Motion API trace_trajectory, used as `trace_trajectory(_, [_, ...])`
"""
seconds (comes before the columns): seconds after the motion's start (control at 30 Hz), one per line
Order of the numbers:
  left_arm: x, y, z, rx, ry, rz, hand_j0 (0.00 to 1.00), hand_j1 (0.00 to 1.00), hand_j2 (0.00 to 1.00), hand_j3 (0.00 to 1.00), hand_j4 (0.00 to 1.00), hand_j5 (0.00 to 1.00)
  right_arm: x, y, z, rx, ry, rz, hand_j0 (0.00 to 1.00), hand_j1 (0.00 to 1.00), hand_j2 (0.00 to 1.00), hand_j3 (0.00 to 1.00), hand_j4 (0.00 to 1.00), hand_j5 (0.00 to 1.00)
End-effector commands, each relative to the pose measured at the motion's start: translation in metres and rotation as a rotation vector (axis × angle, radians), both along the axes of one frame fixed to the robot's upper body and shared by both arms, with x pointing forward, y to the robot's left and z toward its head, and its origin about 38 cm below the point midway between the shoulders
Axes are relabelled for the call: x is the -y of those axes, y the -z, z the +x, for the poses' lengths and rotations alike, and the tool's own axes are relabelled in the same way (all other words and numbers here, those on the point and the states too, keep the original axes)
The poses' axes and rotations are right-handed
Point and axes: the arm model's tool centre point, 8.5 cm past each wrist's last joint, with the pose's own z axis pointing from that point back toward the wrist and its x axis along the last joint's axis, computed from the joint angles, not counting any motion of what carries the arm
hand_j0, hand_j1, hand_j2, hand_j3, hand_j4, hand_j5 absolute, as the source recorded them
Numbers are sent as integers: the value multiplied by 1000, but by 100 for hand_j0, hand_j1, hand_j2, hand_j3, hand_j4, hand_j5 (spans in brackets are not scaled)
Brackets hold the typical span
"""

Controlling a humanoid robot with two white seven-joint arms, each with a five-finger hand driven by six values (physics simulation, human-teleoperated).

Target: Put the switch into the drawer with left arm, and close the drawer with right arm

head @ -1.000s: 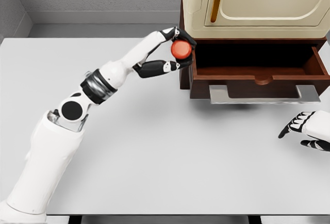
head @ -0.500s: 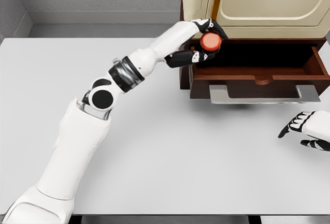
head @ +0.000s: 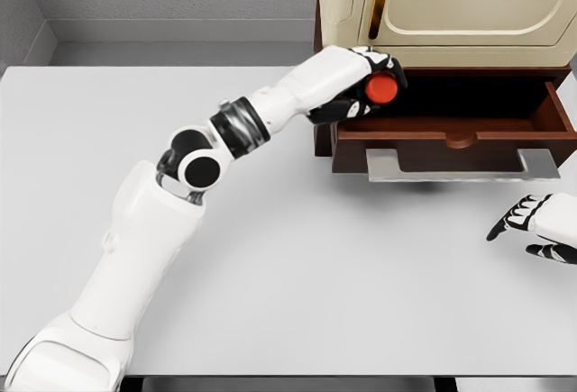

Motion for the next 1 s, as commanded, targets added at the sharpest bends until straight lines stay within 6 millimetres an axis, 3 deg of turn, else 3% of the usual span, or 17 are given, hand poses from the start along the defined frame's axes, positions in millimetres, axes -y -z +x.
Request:
trace_trajectory(0.0, [8, -2, -7, 31, 14, 29, 44, 44, 44, 44, 44, 44, 0, -1, 0, -1, 2, 4, 67, 67, 67, 67, 67, 67])
trace_trajectory(0.43, [18, -16, -17, 171, -7, 136, 48, 48, 48, 48, 48, 48, 1, -1, 0, -1, 4, 4, 67, 67, 67, 67, 67, 67])
trace_trajectory(0.47, [18, -17, -17, 175, -6, 135, 51, 51, 51, 51, 51, 51, 1, 0, 0, -1, 5, 3, 67, 67, 67, 67, 67, 67])
trace_trajectory(0.6, [19, -20, -17, 184, -6, 136, 79, 79, 79, 79, 79, 79, 1, -1, 1, 0, 6, 3, 67, 67, 67, 67, 67, 67])
trace_trajectory(0.97, [22, -20, -19, 187, 4, 146, 81, 81, 81, 81, 81, 81, 2, -1, 1, 1, 7, -1, 67, 67, 67, 67, 67, 67])
